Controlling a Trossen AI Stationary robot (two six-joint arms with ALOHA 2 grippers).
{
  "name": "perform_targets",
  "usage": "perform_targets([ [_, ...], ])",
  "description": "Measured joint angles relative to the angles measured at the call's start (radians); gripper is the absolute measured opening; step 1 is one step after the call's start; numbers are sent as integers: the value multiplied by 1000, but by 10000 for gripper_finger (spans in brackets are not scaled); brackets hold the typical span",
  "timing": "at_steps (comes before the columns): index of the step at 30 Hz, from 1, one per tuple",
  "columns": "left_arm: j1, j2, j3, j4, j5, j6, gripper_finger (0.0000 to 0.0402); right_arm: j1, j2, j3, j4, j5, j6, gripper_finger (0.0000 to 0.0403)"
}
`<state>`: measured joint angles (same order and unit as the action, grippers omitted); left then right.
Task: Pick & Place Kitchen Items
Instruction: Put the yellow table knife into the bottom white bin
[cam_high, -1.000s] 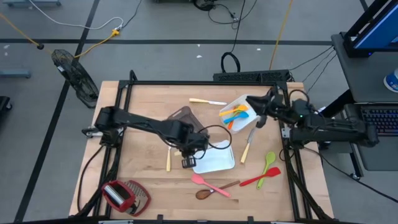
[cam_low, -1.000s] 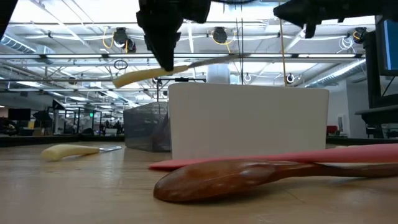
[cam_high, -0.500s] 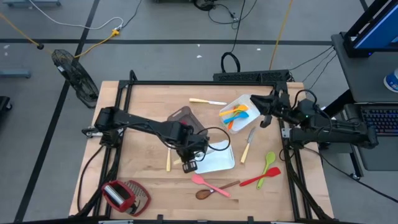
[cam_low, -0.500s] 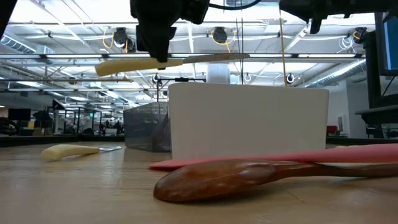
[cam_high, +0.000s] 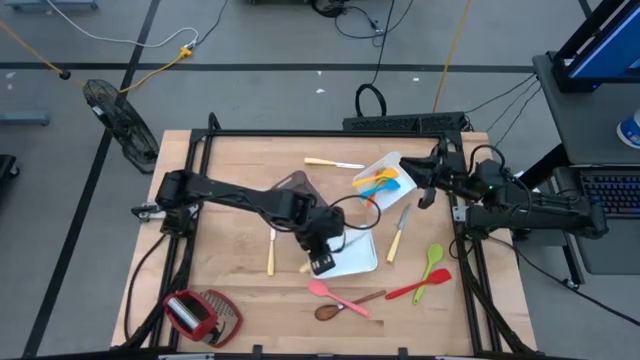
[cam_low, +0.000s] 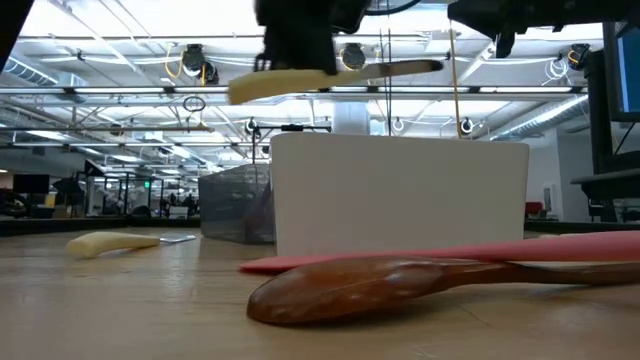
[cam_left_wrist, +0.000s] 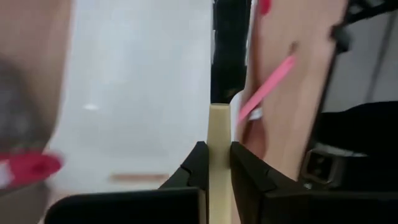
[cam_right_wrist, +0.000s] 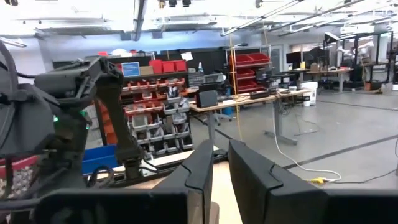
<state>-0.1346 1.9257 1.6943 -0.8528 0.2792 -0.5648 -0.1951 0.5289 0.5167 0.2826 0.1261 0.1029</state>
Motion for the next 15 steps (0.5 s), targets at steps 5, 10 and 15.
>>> perform_targets([
  [5, 23, 8, 0, 100, 41, -11, 33, 0, 0, 0, -4, 0, 24, 47],
  [10, 44, 34, 0, 84, 113, -25, 32, 0, 0, 0, -4, -1, 24, 47],
  [15, 44, 59, -1, 35, 211, -47, 32, 0, 0, 0, -7, 0, 24, 47],
])
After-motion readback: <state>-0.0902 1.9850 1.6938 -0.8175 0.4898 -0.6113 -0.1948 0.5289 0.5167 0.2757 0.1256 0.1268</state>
